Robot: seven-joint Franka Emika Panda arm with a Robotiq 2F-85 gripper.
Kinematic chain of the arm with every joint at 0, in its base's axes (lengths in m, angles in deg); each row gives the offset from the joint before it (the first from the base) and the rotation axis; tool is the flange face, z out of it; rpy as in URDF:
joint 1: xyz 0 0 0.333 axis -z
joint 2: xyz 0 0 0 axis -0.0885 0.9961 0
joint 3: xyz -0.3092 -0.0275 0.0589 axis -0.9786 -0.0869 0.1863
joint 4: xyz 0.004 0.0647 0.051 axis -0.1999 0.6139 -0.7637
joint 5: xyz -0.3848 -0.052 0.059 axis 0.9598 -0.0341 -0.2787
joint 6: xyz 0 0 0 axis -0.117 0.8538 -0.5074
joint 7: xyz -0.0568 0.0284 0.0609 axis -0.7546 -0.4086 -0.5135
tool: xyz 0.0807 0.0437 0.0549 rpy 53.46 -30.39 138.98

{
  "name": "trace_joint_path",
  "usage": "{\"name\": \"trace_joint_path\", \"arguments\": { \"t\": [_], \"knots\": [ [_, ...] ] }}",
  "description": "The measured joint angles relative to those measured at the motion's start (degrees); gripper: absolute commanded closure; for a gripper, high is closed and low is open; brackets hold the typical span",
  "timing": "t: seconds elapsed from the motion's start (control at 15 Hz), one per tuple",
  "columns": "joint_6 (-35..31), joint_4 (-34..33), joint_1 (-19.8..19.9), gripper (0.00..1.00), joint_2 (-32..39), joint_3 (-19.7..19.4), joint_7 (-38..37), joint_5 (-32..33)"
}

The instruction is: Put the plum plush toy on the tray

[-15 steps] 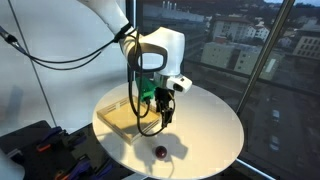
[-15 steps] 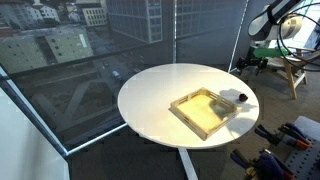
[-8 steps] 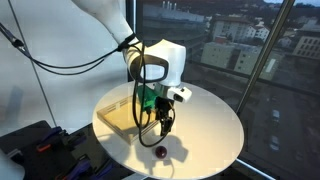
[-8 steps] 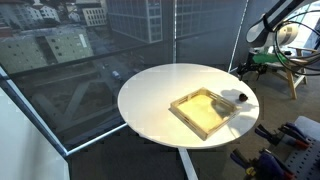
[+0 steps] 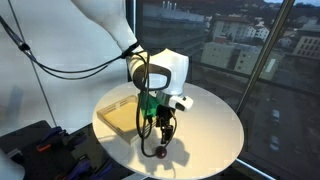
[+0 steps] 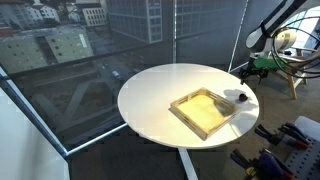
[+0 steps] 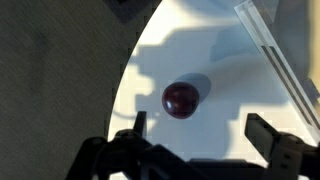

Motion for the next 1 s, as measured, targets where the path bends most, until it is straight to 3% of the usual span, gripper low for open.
{"name": "trace_joint_path", "arguments": {
  "t": [1.0],
  "knots": [
    [-4.69,-1.9,1.38,0.0,7.37,-0.08,-0.03,0.0]
  ]
}}
